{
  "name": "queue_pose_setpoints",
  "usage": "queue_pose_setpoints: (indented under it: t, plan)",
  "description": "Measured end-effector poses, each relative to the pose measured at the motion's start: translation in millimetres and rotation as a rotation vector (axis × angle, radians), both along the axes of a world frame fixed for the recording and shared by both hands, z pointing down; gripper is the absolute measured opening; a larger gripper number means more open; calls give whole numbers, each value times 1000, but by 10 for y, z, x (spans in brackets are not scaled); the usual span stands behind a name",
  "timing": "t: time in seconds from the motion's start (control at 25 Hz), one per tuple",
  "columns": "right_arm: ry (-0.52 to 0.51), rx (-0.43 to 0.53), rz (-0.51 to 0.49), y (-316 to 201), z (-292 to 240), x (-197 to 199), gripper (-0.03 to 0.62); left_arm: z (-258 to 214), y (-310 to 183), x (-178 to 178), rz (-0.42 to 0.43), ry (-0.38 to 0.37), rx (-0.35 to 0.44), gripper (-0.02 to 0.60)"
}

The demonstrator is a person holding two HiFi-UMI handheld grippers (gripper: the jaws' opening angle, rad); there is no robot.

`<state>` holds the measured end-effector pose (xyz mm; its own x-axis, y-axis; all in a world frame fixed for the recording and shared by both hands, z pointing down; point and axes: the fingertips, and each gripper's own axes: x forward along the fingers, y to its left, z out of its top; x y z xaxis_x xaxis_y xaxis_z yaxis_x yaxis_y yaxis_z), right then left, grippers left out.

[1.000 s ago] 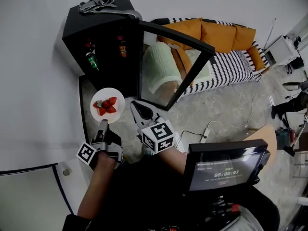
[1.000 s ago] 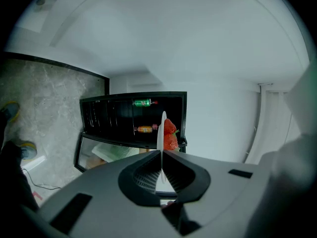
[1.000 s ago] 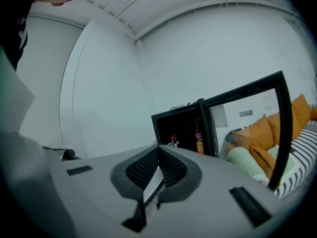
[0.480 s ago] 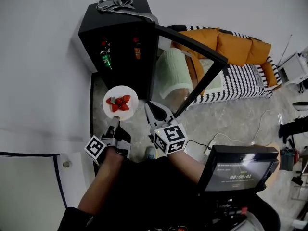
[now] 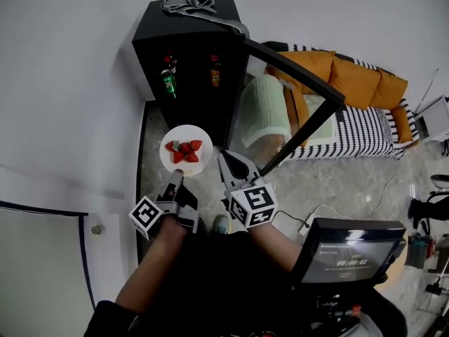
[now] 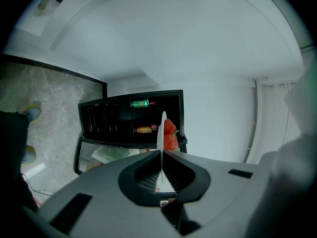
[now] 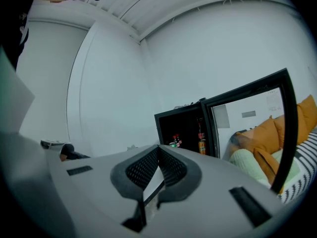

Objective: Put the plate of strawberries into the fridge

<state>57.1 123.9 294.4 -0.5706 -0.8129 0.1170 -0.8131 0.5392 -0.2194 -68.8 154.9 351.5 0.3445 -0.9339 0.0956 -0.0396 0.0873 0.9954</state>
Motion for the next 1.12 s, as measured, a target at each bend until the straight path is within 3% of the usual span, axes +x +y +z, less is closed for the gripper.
queue_pose_setpoints:
  t: [0.28,0.56,0.8,0.96,1.12]
  plan:
    - [14,3,-13,-1,4,-74,-3,13,-32,4,11,1,0,14]
    - [27,14,4,-194,-25,-23,-3,59,-223,-12,41,-48,-10,14]
    - [41,18,-2,-353,4,-68,-3,55,-439,9,40,-5,10,14]
    - [47,8,-6,-422,60,-71,-3,151,-488,8,61,-53,-22,14]
    - [50,2,4,-522,68,-93,-3,156,-588,-15,69,-54,-23,14]
